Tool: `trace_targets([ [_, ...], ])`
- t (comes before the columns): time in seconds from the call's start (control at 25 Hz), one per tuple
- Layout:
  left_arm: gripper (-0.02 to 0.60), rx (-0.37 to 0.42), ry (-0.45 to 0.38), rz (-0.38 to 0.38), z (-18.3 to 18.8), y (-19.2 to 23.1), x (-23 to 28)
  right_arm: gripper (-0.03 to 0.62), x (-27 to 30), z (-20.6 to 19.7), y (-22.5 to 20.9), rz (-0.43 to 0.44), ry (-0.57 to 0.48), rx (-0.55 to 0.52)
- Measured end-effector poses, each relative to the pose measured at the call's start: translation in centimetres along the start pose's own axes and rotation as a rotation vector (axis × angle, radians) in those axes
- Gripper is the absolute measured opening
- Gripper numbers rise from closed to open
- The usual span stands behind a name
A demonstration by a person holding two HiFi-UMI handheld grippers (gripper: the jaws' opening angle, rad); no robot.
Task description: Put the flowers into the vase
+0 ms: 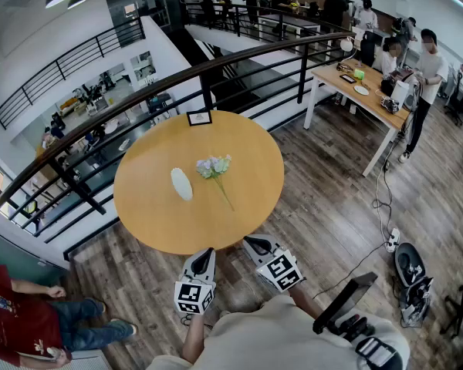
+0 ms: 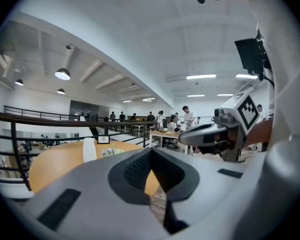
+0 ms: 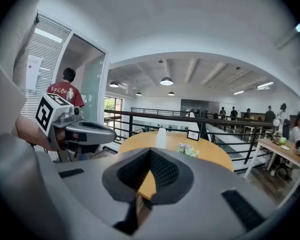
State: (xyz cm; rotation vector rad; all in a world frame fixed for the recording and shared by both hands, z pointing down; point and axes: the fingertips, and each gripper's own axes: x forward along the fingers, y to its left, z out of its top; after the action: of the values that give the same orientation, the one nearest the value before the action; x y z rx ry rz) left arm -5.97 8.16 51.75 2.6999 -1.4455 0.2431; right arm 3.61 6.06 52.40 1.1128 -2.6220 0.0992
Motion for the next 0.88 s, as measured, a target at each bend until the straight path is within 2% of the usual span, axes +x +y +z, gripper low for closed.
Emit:
trace_targets([
  [0.16, 0.006, -0.001, -0.008, 0.01, 0.3, 0.3, 0.1, 0.008, 0.2, 0.9, 0.3, 0.023, -0.008, -0.013],
  [0.48, 0.006, -0.011, -0.002, 0.034, -0.2, -0.2, -1.2, 0.008, -0.4, 0.2, 1.2, 0.044, 0.005, -0.011],
  [0.72, 0.006, -0.013, -0.003, 0.052, 0.3, -0.7, -1.8, 0.008, -0.9, 0.7, 2.1, 0.11, -0.021, 0.046],
  [0.88, 0.006, -0.016, 0.0, 0.068, 0.3, -0.6, -2.2, 0.008, -1.2, 0.4, 2.9, 0.118, -0.005, 0.03],
])
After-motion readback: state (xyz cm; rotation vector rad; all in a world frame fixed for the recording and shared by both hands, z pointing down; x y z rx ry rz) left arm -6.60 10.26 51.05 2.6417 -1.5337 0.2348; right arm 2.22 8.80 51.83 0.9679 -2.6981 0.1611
